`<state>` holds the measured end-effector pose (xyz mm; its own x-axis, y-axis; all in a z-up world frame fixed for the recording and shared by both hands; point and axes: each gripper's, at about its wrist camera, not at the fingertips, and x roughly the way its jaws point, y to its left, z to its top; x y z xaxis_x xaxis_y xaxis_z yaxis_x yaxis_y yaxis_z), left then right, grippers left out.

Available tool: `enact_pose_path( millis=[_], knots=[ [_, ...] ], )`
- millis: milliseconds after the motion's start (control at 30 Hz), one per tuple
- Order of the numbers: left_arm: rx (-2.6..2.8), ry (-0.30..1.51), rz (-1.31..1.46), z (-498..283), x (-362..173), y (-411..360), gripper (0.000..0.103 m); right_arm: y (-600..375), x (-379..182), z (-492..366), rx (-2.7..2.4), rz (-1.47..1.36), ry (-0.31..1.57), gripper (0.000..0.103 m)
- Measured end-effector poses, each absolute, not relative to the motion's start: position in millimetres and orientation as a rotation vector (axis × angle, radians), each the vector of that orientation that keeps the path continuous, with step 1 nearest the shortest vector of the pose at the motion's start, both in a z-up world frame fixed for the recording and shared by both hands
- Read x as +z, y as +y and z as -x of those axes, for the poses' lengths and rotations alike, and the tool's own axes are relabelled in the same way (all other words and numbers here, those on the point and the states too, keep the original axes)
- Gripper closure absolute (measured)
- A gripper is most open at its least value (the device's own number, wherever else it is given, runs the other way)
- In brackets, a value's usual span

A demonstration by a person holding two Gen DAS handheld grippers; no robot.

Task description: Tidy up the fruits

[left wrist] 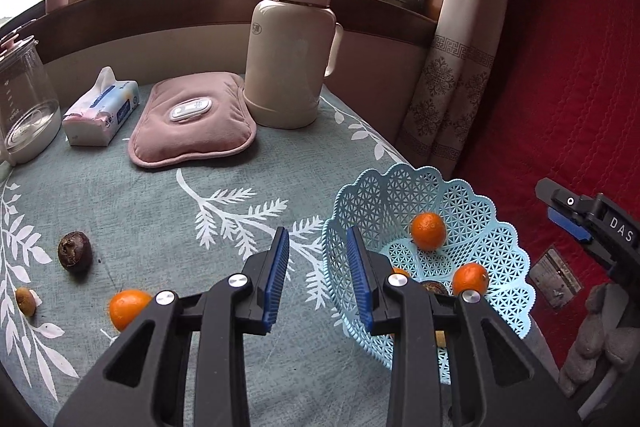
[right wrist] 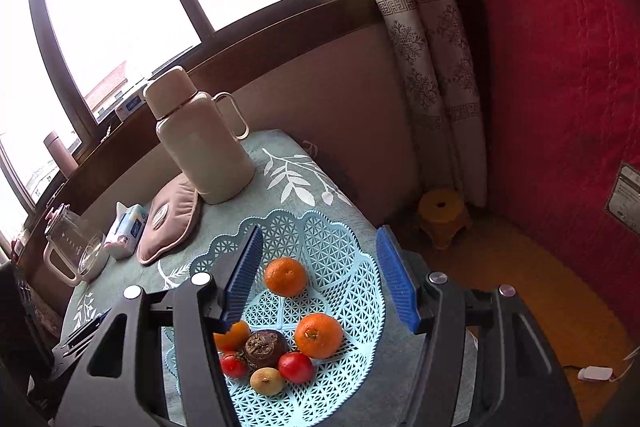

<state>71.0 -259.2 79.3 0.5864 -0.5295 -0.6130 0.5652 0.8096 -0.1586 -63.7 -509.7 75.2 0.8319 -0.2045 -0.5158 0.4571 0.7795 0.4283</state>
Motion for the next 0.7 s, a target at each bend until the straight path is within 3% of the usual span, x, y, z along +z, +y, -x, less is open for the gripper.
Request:
enact_pose_path(
  millis=[100,333,467,700],
  knots=[
    [-0.583,0.705,-0.047,-74.1,74.3,-238.0,0.065,-507.0,71.2,59.4,-0.367,-0.575,0.483,0.041],
    [-0.392,0.701,-0.007,-82.1,69.2,-159.4,0.065,-497.3,65.3,52.8,-0.345,-0.563,0.507,0.041],
    [-0.253,0.688,-0.004,-90.7,66.0,-110.1,0.057,-495.9,64.5,52.3,-0.344,-0.564,0.508,0.041],
    [-0.059,0.727,0.023,-115.3,48.9,-47.0,0.057,-494.3,64.3,52.2,-0.337,-0.562,0.51,0.041]
  ],
)
